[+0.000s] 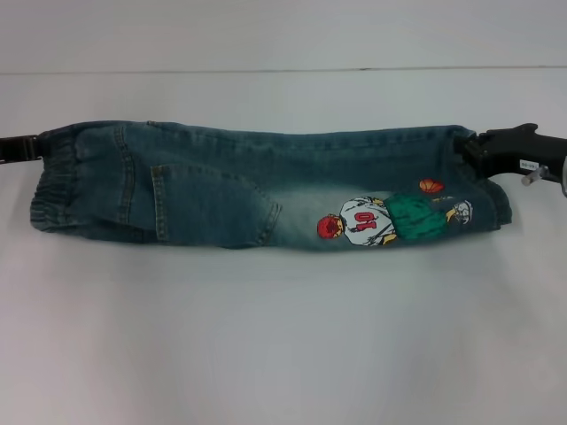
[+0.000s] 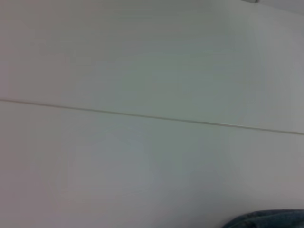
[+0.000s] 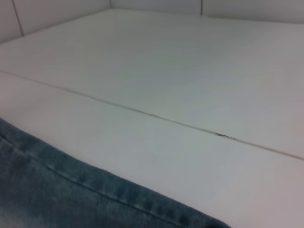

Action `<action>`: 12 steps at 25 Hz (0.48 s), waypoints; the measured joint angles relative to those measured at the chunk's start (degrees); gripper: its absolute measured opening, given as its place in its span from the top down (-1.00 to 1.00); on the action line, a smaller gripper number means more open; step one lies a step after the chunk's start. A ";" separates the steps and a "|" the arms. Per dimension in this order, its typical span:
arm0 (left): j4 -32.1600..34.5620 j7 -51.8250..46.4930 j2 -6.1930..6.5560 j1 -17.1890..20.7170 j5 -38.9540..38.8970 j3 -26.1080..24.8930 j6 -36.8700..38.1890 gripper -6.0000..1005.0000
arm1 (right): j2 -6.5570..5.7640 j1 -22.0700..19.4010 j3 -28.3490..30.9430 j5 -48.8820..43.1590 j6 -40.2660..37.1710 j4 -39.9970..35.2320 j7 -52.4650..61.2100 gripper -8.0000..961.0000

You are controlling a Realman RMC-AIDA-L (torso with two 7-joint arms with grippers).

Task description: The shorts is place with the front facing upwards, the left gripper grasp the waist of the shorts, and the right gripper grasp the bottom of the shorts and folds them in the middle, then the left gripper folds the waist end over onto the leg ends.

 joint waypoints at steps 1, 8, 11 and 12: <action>0.00 0.09 -0.06 0.02 0.01 0.02 -0.11 0.95 | 0.17 0.03 -0.05 0.11 0.14 -0.14 -0.05 0.62; -1.46 -0.10 0.15 -0.19 0.28 0.11 0.51 0.94 | -0.04 1.31 -0.10 0.00 0.35 0.30 0.95 0.59; -2.04 -0.77 0.29 -0.54 0.38 -0.01 0.72 0.88 | -0.06 1.62 -0.55 -0.04 0.41 0.32 2.46 0.58; -2.05 -0.91 0.30 -0.54 0.39 -0.10 0.22 0.83 | -0.06 1.67 -0.77 -0.07 0.43 0.32 2.90 0.57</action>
